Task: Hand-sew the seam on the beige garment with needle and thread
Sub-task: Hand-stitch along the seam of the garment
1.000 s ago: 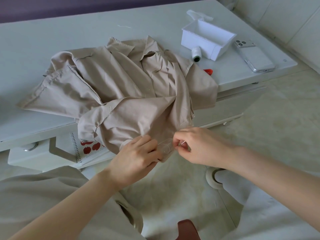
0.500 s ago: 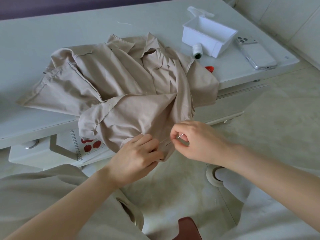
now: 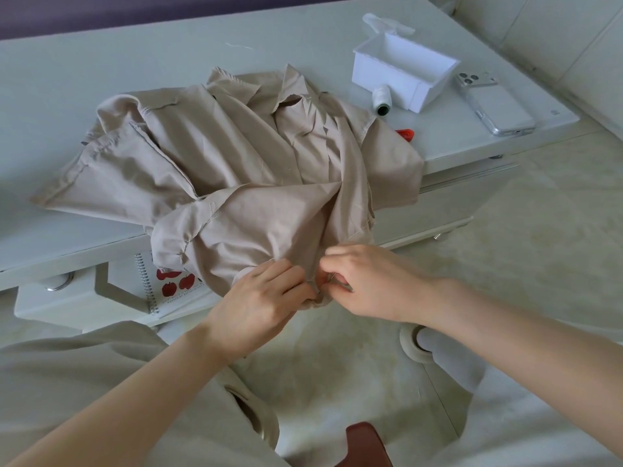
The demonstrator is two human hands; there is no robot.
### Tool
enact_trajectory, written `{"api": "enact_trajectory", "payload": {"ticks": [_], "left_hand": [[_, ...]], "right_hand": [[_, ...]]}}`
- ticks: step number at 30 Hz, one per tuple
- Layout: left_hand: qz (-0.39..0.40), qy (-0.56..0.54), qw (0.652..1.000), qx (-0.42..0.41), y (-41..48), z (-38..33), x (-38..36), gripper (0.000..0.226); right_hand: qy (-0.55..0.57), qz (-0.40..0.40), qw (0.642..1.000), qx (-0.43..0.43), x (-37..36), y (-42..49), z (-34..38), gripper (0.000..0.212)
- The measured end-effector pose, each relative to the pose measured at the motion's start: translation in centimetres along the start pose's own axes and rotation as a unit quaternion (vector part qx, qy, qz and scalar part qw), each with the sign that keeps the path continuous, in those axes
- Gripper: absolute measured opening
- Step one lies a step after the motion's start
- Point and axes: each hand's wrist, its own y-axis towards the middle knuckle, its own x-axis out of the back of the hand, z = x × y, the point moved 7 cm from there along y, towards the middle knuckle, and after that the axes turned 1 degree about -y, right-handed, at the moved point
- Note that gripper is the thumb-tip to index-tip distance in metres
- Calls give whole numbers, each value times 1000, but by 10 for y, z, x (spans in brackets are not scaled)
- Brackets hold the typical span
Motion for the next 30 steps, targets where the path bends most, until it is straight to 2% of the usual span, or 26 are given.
{"api": "enact_trajectory", "payload": {"ticks": [4, 10, 14, 17, 25, 30], "left_hand": [[-11, 4, 1000, 7, 2, 3, 4, 12], [-33, -40, 996, 67, 3, 14, 12, 12], [-44, -69, 992, 99, 4, 21, 16, 14], [-45, -70, 991, 107, 4, 21, 17, 17], [-47, -90, 987, 124, 7, 23, 19, 15], [-64, -113, 979, 155, 6, 27, 22, 16]], "right_hand": [[8, 31, 999, -5, -4, 5, -1, 8], [67, 18, 997, -19, -5, 10, -4, 12], [110, -20, 993, -23, 1, 13, -6, 17], [160, -46, 984, -60, 10, 13, -10, 19], [155, 37, 986, -53, 0, 20, 3, 14], [234, -49, 963, -123, 9, 23, -9, 10]]}}
